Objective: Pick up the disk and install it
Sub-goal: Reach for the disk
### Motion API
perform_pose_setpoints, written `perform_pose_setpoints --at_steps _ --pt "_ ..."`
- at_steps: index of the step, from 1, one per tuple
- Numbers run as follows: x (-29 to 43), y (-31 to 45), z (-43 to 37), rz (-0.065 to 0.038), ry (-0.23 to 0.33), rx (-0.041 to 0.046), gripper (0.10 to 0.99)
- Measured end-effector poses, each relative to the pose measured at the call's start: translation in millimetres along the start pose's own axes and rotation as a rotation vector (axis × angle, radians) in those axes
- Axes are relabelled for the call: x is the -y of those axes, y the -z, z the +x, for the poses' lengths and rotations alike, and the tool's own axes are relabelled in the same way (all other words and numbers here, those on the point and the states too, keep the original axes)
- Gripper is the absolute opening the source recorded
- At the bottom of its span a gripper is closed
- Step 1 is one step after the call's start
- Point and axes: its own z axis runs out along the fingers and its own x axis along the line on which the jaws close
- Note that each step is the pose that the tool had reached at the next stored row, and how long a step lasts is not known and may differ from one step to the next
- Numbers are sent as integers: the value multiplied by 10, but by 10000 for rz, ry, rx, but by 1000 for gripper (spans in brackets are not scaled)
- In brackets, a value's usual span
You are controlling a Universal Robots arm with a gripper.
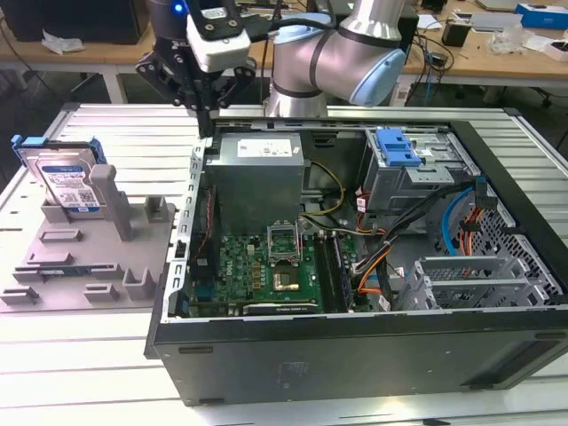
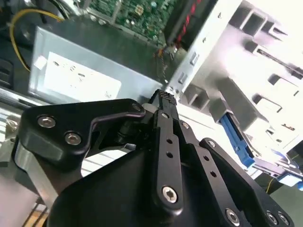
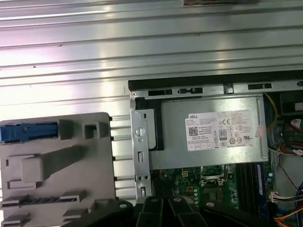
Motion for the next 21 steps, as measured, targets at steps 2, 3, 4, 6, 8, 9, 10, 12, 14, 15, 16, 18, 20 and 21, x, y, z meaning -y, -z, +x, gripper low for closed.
perform_pose_setpoints --at_steps 2,3,4,6,8,9,10,12,14,15,16,18,20,21 --pt "-64 -20 175 3 2 -31 106" --pt "-119 -35 282 3 1 -39 106" --pt "-143 -39 321 4 -1 -42 106" --pt "-190 -48 398 4 1 -47 106" --pt "-236 -57 494 5 0 -53 106" --pt "-269 -65 584 4 -2 -55 106" --pt "-293 -70 666 5 -1 -55 106" --pt "-310 -75 754 -1 -1 -55 106" --pt "-325 -78 839 -8 -2 -57 106" --pt "-334 -81 894 -12 -2 -56 106" --pt "-341 -84 940 -13 0 -55 106" --pt "-356 -88 1031 -13 -2 -56 106" --pt "-374 -93 1140 -13 0 -56 106" --pt "-390 -98 1225 -13 -2 -57 106"
